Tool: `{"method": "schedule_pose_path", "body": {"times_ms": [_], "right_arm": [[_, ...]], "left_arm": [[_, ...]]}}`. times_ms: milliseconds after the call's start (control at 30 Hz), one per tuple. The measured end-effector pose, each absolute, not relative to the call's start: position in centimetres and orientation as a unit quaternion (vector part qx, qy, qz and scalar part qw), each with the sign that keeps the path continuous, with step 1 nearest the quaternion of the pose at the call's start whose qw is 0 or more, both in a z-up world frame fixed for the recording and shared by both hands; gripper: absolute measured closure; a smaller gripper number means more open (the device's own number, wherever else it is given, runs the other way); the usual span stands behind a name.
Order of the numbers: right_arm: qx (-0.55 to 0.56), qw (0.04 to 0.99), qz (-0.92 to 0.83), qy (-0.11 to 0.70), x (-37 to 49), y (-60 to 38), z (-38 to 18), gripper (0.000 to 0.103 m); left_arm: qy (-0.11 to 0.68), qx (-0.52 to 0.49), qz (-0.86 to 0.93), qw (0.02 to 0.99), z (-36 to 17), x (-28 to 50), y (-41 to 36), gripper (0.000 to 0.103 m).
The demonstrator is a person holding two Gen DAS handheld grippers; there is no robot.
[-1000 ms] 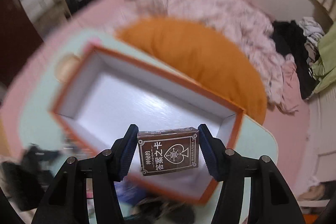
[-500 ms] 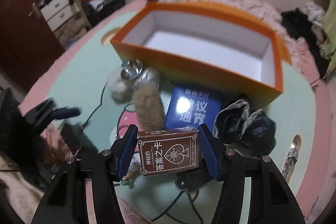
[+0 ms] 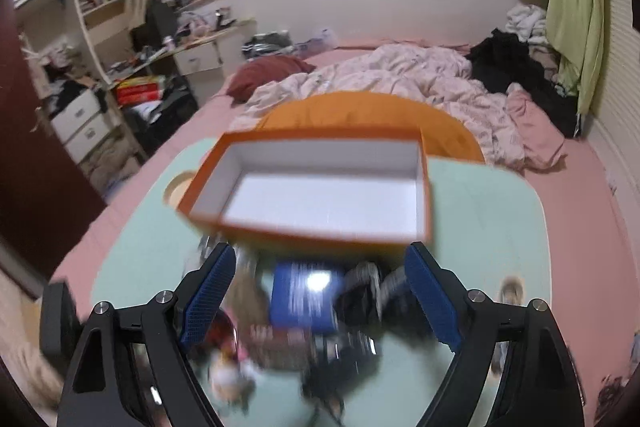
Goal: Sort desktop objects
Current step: 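Grasp the brown card box in the box with the right gripper, set it by the maroon case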
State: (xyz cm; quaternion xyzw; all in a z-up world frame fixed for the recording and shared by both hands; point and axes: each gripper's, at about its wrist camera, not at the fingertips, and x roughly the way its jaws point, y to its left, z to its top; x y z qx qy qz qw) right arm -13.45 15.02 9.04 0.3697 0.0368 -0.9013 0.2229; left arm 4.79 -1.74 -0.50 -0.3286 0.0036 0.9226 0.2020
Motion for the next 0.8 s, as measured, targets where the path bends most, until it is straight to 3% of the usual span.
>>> {"method": "schedule_pose_path", "body": {"times_ms": [33,133,167,400,567,800], "right_arm": [[0.366,0.215,-0.904,0.052,-13.9,14.2,9.1,0.017],[0.357,0.185,-0.91,0.096,-15.2,11.8,8.5,0.017],[0.355,0.183,-0.911,0.105,-15.4,11.4,8.2,0.017],[0.345,0.175,-0.911,0.14,-15.6,9.9,6.5,0.017],[0.32,0.184,-0.923,0.111,-13.4,11.5,7.0,0.017],[0.263,0.208,-0.938,0.083,-3.9,16.5,5.4,0.016]], "left_arm": [[0.004,-0.328,0.924,0.196,-0.4,4.8,-1.7,0.066],[0.004,-0.297,0.939,0.177,0.0,6.0,-2.4,0.028],[0.0,-0.281,0.944,0.175,0.1,6.6,-2.8,0.025],[-0.052,-0.309,0.933,0.178,-0.9,5.8,-4.3,0.025],[-0.065,-0.306,0.934,0.17,-1.4,6.3,-5.2,0.025],[0.028,-0.29,0.946,0.144,-2.3,8.8,-3.4,0.017]]}}
